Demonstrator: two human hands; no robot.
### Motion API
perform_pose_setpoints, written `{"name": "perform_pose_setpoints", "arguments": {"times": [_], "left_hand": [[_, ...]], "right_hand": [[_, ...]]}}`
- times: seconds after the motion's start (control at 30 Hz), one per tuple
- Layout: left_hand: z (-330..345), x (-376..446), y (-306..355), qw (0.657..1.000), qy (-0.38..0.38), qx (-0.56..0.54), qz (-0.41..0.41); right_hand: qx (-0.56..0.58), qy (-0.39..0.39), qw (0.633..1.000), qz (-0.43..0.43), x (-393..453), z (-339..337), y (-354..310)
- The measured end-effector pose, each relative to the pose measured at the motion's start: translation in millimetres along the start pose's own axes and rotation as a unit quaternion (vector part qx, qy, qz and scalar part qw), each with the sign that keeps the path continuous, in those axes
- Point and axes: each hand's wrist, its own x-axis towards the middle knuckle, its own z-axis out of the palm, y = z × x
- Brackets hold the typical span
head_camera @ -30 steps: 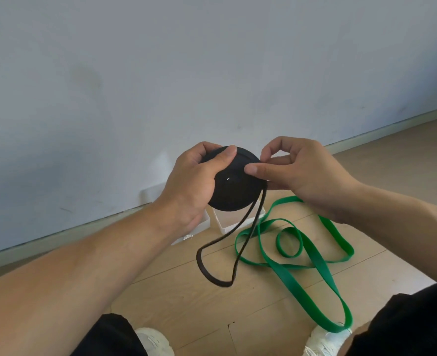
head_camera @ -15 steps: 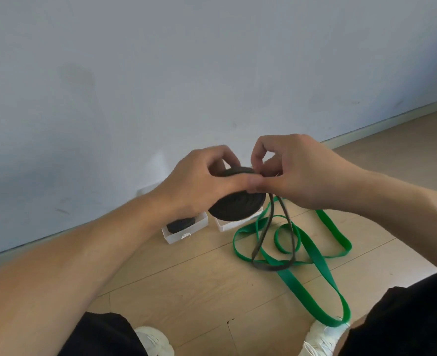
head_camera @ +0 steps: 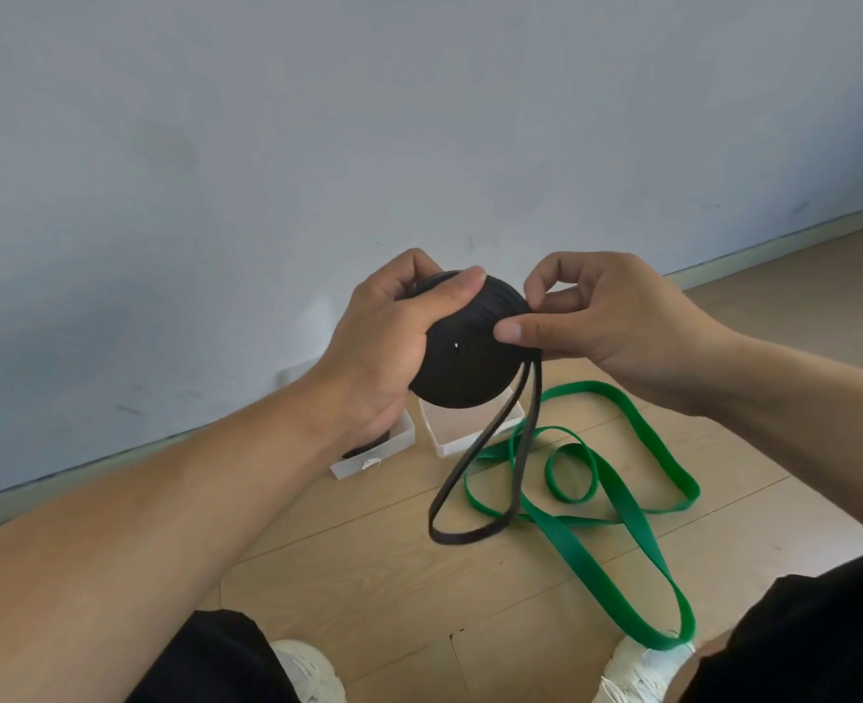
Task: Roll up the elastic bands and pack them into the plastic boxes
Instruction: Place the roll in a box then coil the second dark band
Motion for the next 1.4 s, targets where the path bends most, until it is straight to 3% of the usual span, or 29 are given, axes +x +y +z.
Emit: {"name": "perform_pose_setpoints", "arguments": {"times": [0.33,0.47,0.53,0.6,0.73,0.83,0.93,1.13,1.4], "left_hand": [[0.0,-5.3,8.6,0.983,0.035,-0.166,-0.071],[0.6,-3.9,5.1,0.984,0.04,-0.157,-0.08],[-3.8,0.3,3.4,0.994,0.033,-0.091,-0.046],[-11.4,4.8,2.2,0.998,0.004,0.055,0.023],[-17.9,5.3,-6.1,0.928,-0.081,0.354,0.086],[-15.2,1.2,-11.2,0.882,-0.115,0.448,0.085],[-15.4,3.4,-8.5,0.889,-0.117,0.435,0.081],[-15.0,9.0,-7.6,0.957,-0.069,0.281,0.035],[-12.5,9.7,-10.0,0.995,0.003,0.104,-0.009]], "right_hand": [[0.146,-0.007,0.989,0.023,1.0,7.9,4.3],[0.137,0.028,0.99,0.009,1.1,14.2,5.8],[0.07,0.037,0.997,-0.003,2.7,11.0,2.1],[-0.087,0.039,0.995,-0.02,3.6,1.3,-5.1],[-0.404,-0.009,0.914,-0.039,-0.2,-9.0,-8.5],[-0.481,-0.005,0.874,-0.064,-3.3,-2.2,-2.9],[-0.482,-0.006,0.873,-0.074,-4.3,0.0,-1.1],[-0.274,0.038,0.96,-0.035,3.0,-21.8,-0.9],[-0.167,0.068,0.983,-0.028,2.4,-31.7,-0.6]]}}
